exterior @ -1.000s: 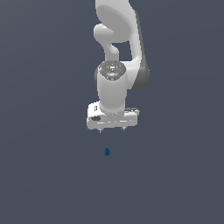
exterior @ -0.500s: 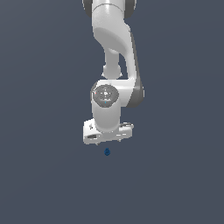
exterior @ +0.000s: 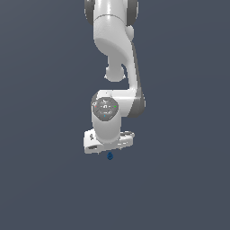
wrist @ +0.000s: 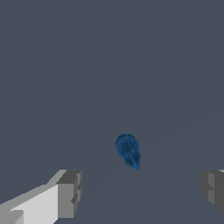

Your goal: Pick up the object and move it to a goal position.

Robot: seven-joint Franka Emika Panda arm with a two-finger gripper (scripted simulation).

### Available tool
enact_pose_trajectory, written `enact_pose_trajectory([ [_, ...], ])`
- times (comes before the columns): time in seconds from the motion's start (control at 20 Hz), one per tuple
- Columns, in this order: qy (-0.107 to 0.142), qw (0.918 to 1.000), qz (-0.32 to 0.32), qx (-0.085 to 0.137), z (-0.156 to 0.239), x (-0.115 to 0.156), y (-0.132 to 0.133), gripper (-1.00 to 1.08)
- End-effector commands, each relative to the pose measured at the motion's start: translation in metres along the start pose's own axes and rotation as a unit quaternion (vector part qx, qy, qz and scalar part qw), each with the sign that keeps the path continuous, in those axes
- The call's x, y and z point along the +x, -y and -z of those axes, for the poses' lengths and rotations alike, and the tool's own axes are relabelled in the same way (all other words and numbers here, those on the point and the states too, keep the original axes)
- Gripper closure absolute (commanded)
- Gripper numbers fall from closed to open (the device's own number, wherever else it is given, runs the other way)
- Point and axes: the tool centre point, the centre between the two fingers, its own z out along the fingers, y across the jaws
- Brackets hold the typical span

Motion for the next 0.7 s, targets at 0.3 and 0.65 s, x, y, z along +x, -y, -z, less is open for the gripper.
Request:
enact_pose_trajectory([
  [0.3, 0.000, 1.0000, 0.000, 0.000, -0.016, 0.000, 0.000, -0.92],
  [0.65, 0.000, 1.0000, 0.001, 0.000, -0.050, -0.001, 0.000, -0.92],
])
